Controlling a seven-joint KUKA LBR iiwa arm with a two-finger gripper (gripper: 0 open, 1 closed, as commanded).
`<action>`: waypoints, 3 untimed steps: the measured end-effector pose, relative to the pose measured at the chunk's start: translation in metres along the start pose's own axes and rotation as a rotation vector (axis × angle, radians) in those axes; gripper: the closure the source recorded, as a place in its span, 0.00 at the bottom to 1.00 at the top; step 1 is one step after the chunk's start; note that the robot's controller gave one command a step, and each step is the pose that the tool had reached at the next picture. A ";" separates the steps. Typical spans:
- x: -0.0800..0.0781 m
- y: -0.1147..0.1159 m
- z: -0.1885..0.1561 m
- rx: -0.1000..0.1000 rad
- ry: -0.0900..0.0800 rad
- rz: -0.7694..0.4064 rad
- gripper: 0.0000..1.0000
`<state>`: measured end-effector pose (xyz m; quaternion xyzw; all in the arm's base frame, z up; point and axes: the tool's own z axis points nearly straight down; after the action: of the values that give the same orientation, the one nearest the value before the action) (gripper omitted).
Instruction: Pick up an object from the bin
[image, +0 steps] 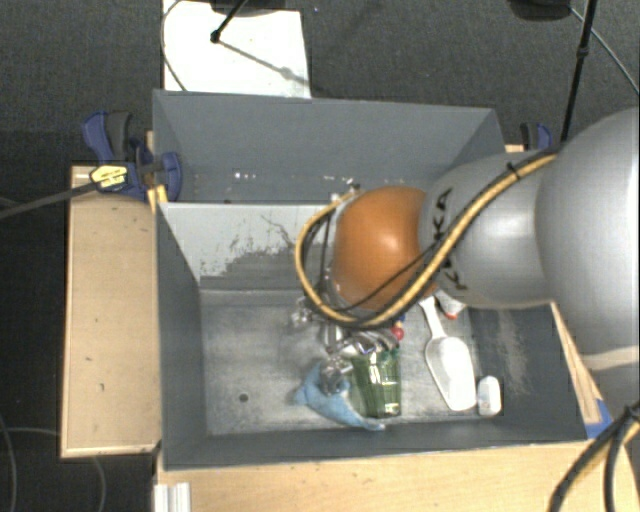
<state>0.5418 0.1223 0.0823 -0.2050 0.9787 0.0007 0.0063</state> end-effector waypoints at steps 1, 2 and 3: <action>-0.022 0.007 0.006 -0.002 0.016 -0.101 1.00; -0.022 0.007 0.006 -0.002 0.016 -0.100 1.00; -0.022 0.007 0.006 -0.002 0.016 -0.099 1.00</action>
Offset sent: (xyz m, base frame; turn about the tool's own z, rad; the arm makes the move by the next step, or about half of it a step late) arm 0.0000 0.0000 0.0000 0.0000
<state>0.5592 0.1374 0.0771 -0.2533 0.9674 -0.0003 -0.0017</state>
